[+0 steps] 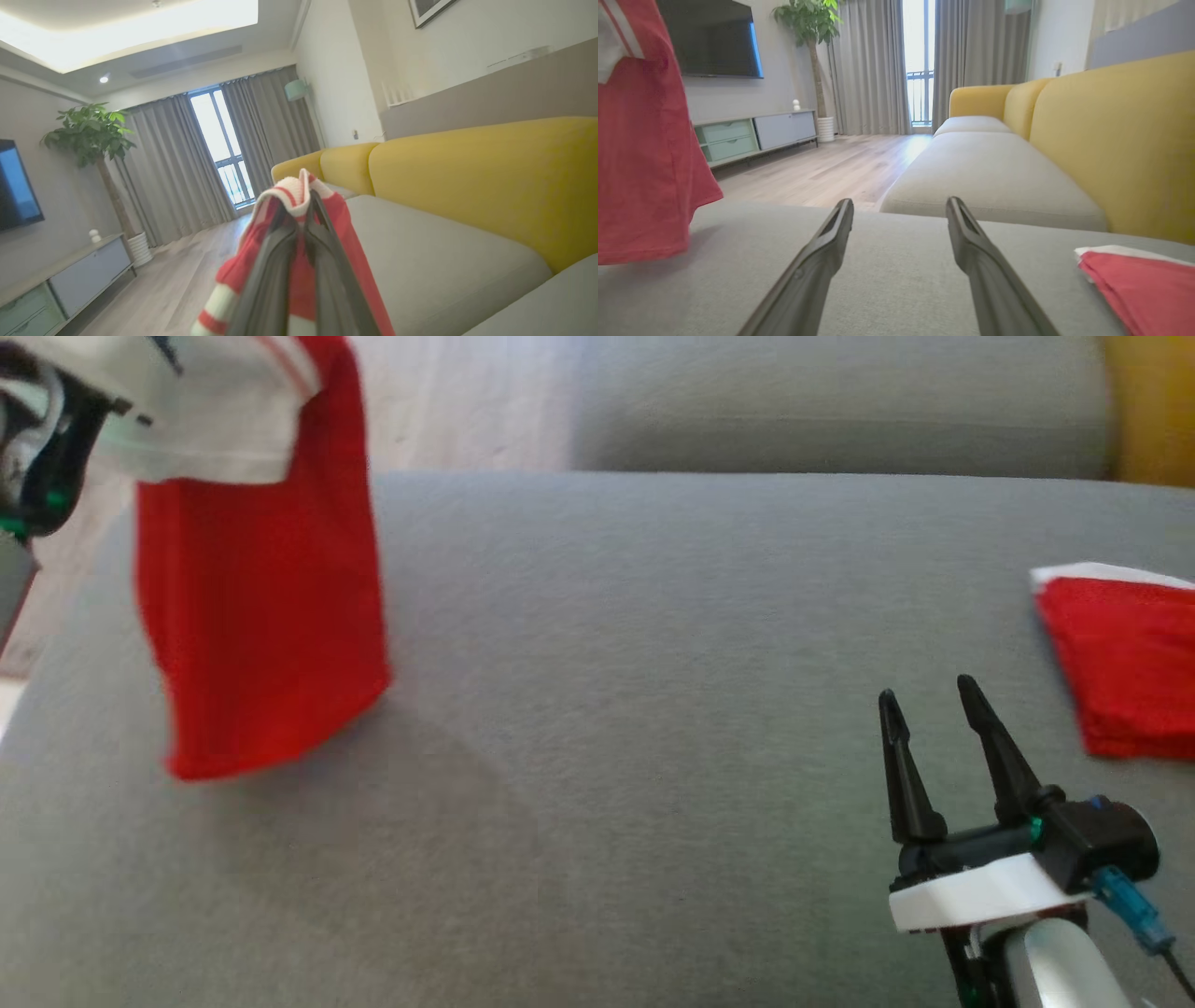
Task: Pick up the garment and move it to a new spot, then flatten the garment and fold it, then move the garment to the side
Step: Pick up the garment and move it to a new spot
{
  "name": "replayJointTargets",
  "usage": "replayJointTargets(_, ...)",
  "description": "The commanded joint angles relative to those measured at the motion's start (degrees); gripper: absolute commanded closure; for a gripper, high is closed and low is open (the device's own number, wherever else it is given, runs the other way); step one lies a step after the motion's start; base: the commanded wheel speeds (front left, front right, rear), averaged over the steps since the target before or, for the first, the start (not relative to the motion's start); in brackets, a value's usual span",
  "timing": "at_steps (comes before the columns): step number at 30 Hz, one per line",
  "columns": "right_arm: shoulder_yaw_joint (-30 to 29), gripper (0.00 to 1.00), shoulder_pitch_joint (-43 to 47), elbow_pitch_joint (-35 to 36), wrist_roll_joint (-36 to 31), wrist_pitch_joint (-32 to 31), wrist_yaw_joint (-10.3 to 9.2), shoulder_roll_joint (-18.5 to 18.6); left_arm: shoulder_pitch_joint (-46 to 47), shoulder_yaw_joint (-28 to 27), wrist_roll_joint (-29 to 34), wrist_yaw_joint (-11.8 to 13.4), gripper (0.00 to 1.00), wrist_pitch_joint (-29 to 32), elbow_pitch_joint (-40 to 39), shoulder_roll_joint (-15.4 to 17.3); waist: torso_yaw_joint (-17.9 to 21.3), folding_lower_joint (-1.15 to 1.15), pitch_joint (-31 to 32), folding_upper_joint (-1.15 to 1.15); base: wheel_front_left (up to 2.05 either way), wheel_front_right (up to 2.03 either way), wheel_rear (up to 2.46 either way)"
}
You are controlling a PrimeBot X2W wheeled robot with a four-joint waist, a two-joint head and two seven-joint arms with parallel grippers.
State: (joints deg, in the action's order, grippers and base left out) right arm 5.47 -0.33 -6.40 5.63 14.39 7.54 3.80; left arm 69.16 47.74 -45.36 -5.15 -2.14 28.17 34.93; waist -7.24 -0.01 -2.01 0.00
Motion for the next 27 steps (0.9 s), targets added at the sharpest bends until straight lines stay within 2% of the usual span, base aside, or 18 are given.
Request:
replayJointTargets(1, 1.27, 0.00, -1.32, 2.45, 0.34, 0.60, -0.05, -0.42, 4.50, -2.43, 0.33, 0.67, 1.00, 0.10, -2.09, 1.51, 4.92, 0.01, 2.75, 0.00, 0.00, 0.00, 0.00)
replayJointTargets(8, 1.68, 0.00, -1.70, 4.19, 0.68, 0.61, -0.05, -0.80, 5.35, -2.11, 0.15, 2.69, 1.00, 0.97, -7.93, -0.91, 10.68, 0.01, 2.05, 0.00, 0.00, 0.00, 0.00)
replayJointTargets(13, 1.53, 0.00, -1.86, 5.16, 0.99, 0.61, -0.05, -0.88, 2.11, -0.77, -2.22, 3.18, 1.00, 2.45, -11.58, -3.59, 12.88, 0.01, 0.21, 0.00, 0.00, 0.00, 0.00)
replayJointTargets(20, 2.18, 0.00, -2.38, 5.79, 2.22, 0.61, -0.05, -0.90, -9.65, 3.68, -4.90, 4.80, 1.00, 1.97, -14.54, -7.10, 14.79, 0.01, -3.84, 0.00, 0.00, 0.00, 0.00)
replayJointTargets(27, 3.91, 0.00, -2.81, 4.88, 2.76, 0.61, -0.05, -0.91, -24.38, 8.04, -6.46, 6.39, 1.00, -4.35, -6.89, -11.69, 16.89, 0.01, -6.29, 0.00, 0.00, 0.00, 0.00)
